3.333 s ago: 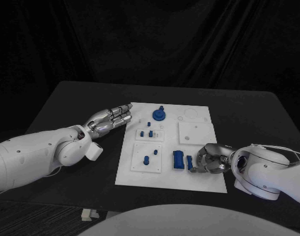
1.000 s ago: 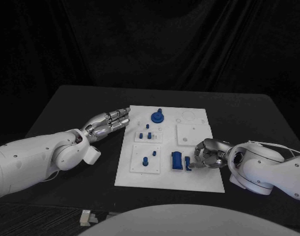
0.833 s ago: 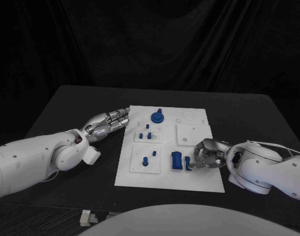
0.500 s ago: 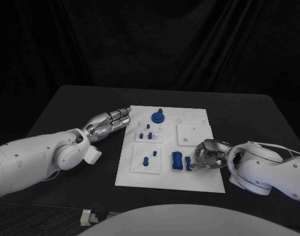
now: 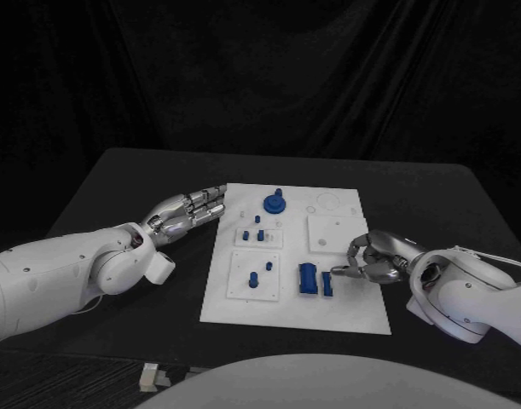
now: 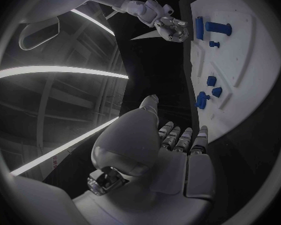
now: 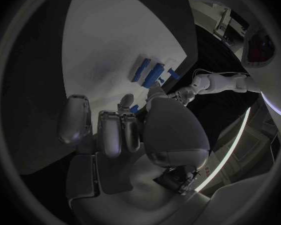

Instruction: Assemble the parts on the task board

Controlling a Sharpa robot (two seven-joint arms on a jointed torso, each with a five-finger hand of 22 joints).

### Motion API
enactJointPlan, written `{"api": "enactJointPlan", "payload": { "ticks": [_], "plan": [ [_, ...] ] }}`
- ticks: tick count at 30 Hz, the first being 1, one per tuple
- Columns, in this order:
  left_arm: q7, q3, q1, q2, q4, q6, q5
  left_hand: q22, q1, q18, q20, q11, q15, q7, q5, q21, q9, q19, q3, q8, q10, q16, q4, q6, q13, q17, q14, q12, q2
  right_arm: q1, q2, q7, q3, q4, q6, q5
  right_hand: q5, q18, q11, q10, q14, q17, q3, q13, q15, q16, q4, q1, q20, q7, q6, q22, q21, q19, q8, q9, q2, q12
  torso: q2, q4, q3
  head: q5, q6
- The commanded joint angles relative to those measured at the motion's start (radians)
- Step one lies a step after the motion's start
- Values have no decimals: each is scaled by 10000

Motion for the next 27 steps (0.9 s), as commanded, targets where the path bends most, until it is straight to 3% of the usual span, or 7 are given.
{"api": "enactJointPlan", "payload": {
  "ticks": [1,7,16,17,24,26,27],
  "plan": [
    [820,11,-7,33,33,-347,57,23,-152,103,-2,17,-162,10,-8,60,28,26,-84,83,75,-66,138,226,18,-9,-3,53,-47,24,-156,2073,7,11,-2316,550,341,533,229,558,-577,-2097,-38,2269,200,-1759,11,-482,231,302,-158,383,-3041,-1444,-523,-442,616,-377,-19,-17,9,-24,0],
    [1265,11,-7,58,34,-624,57,5,-72,114,-160,120,-378,-467,11,50,23,6,-144,83,181,-66,358,343,34,-9,-3,66,-106,39,-350,4142,4,-107,-3376,1592,2235,884,1081,-5171,-3303,-7411,-844,-2632,1083,-7335,73,-73,1107,1152,-504,-2201,-7877,-3359,-2396,-2754,1416,-6247,-58,19,-7,-84,0],
    [1442,11,-8,83,15,-680,57,4,89,113,-205,60,-415,-604,134,52,17,4,-96,57,151,-66,326,314,27,-9,-3,58,-121,39,-422,5591,1,-320,-3579,2024,2225,894,1693,-7036,-4593,-8096,-1889,-4426,1799,-8850,-3,734,1794,1397,-1105,-3819,-9832,-3939,-2387,-4150,1706,-7562,-51,-22,-7,-23,0],
    [963,3,0,56,-1,-516,1,-139,-4459,-511,-933,-295,-771,-1078,-1366,-77,-258,-137,440,-321,-238,-66,-364,-225,-70,-9,-3,-34,-807,28,-399,4474,2,-285,-3034,1581,1416,269,1316,-9259,-7553,-9554,-1114,-6950,1053,-10560,-873,-2758,1231,964,-2937,-6544,-10108,-6910,-4300,-6368,1311,-9967,-56,5,-10,-49,1],
    [886,174,-19,109,183,-1165,220,-139,-6842,-688,-1421,-503,-1006,-1078,-2141,-77,-258,-137,784,-321,-238,-66,-708,-514,-70,-9,-3,-34,-1167,24,-183,4699,150,-418,-3036,2230,991,144,537,-10467,-9122,-10310,-772,-8322,1053,-11459,-1287,-4406,978,751,-3923,-7988,-10964,-8457,-5209,-7538,1124,-11217,-66,-106,23,-30,287],
    [842,271,-29,139,286,-1532,343,-139,-7449,-684,-1524,-1205,-1060,-1078,-2340,-77,-258,-137,868,-321,-238,-66,-795,-581,-70,-9,-3,-34,-1256,22,-61,4826,233,-494,-3037,2597,834,90,537,-10899,-9696,-10590,-619,-8815,1053,-11788,-1440,-5062,872,666,-4276,-8516,-10964,-9029,-5567,-7968,395,-11678,-74,-193,49,-15,509],
    [817,326,-35,156,346,-1742,413,-139,-7737,-742,-1582,-1205,-1076,-1078,-2435,-77,-258,-137,902,-321,-238,-66,-838,-628,-70,-9,-3,-34,-1301,21,9,4899,281,-537,-3037,2807,782,91,537,-11044,-9890,-10685,-567,-8982,1053,-11897,-1492,-5284,836,-50,-4398,-8695,-10964,-9225,-5689,-8113,395,-11836,-78,-234,61,-8,615]
  ]
}}
